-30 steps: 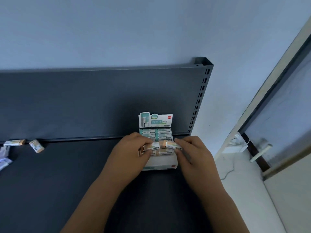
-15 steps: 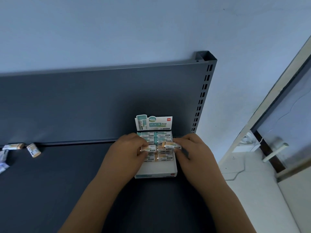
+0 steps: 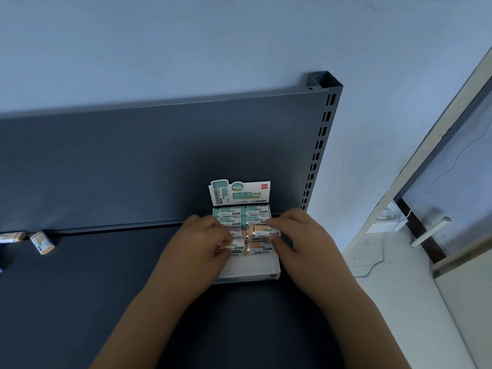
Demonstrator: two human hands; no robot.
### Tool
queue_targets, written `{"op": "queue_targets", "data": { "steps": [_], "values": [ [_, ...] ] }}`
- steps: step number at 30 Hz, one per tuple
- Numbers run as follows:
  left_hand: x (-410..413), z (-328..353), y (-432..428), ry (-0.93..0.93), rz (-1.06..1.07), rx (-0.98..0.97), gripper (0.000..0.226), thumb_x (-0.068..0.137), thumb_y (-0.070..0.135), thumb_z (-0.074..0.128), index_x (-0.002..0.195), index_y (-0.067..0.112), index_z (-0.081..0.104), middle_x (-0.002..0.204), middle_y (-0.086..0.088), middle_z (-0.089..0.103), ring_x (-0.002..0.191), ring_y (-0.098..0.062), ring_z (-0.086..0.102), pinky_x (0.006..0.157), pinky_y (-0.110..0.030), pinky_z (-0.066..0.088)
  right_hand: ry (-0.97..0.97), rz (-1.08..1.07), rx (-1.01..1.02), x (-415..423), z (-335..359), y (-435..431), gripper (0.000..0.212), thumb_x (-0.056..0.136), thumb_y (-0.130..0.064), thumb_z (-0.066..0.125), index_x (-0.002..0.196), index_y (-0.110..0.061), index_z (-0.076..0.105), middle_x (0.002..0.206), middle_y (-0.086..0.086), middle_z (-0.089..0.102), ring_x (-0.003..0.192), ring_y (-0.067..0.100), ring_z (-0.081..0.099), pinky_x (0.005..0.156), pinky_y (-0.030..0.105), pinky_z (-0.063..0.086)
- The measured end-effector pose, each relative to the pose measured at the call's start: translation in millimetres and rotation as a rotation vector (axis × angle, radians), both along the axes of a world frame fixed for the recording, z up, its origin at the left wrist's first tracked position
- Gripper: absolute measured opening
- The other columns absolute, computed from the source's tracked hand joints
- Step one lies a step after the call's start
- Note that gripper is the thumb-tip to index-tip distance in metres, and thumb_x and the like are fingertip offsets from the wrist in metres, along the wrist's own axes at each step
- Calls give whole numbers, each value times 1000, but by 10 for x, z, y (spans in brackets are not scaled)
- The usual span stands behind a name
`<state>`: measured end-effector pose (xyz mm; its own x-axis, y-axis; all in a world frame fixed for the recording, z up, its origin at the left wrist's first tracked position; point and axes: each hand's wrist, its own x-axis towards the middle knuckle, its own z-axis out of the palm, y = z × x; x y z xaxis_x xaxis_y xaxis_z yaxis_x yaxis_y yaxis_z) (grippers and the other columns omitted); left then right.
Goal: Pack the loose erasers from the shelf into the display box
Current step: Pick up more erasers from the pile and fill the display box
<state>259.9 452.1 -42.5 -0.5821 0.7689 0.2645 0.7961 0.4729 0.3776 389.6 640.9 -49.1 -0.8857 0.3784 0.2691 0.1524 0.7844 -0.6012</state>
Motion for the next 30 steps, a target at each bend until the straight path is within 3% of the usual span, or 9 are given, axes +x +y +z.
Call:
{"op": "queue_targets", "data": {
  "steps": [9, 14, 18, 24, 30],
  "values": [
    [-27, -40, 32, 98, -3, -82, 10, 75, 18, 79, 77, 22, 70, 85, 10, 61, 83, -14, 45, 64, -33, 52, -42, 21, 136, -12, 5, -59, 31, 93, -20, 64, 123, -25, 69, 113, -11, 57, 102, 13, 56, 86, 32, 55],
    [-27, -27, 37, 124, -7, -106, 8, 77, 16, 75, 80, 21, 70, 88, 8, 61, 84, -15, 45, 66, -32, 51, -84, 24, 139, 5, 2, -70, 28, 93, -26, 66, 120, -25, 69, 114, -13, 52, 101, 10, 56, 85, 30, 55],
    [14, -15, 80, 156, 38, -155, 13, 73, 7, 70, 78, 19, 67, 84, 5, 60, 81, -18, 47, 59, -37, 52, -119, 35, 197, -13, 6, -86, 28, 90, -26, 67, 118, -28, 69, 112, -13, 51, 97, 11, 55, 82, 28, 54],
    [29, -18, 120, 179, 55, -166, 14, 72, 19, 72, 74, 21, 59, 83, 7, 57, 82, -17, 44, 59, -34, 49, -117, 13, 253, -59, 2, -136, 28, 85, -24, 69, 113, -28, 72, 110, -9, 53, 96, 16, 56, 78, 34, 55],
    [71, 4, 115, 200, 55, -153, 29, 64, 14, 82, 69, 22, 55, 77, 7, 58, 75, -15, 48, 52, -25, 38, -103, -10, 258, -72, -17, -133, 25, 84, -23, 69, 109, -28, 73, 108, -11, 54, 93, 14, 56, 74, 33, 56]
  ]
}}
